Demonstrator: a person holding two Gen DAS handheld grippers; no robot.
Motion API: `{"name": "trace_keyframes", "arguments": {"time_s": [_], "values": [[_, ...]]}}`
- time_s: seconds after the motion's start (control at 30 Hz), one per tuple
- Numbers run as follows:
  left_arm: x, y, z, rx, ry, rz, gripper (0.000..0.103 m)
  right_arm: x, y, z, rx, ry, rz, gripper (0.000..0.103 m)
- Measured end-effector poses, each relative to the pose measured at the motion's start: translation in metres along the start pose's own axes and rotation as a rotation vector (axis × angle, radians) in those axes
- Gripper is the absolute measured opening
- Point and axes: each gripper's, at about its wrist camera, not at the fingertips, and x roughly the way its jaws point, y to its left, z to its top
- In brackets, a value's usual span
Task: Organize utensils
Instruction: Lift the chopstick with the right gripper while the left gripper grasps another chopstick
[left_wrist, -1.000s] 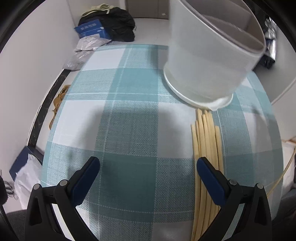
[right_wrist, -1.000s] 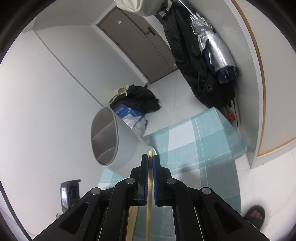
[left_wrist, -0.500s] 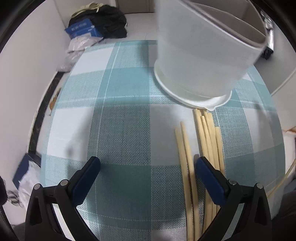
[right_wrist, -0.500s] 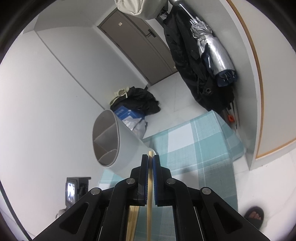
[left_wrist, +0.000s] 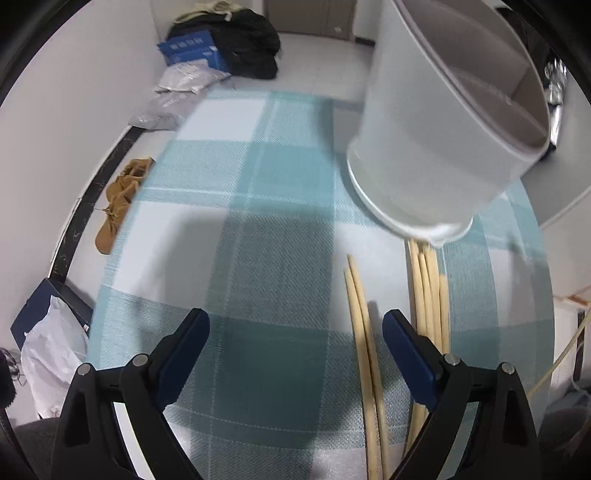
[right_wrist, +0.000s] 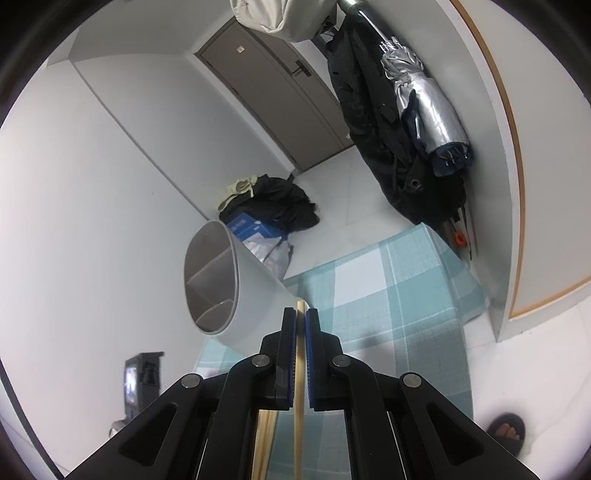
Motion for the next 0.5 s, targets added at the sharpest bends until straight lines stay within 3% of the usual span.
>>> {"name": "trace_keyframes", "arguments": {"time_s": [0.1, 0.27, 0.5], "values": [[0.009, 0.003, 0.0, -0.01, 0.044, -0.004, 0.092, 0.001, -0.001, 0.0, 0.009, 0.002, 0.0, 0.004], [0.009, -0.006, -0.006, 0.043, 0.038, 0.066, 0.092, 0.002, -0.001, 0.0, 0.007, 0.002, -0.002, 0.004], [-0.004, 0.001, -0.011, -0.01, 0.022, 0.045, 0.092, 0.003, -0.004, 0.001, 0.016, -0.001, 0.0, 0.004]]}}
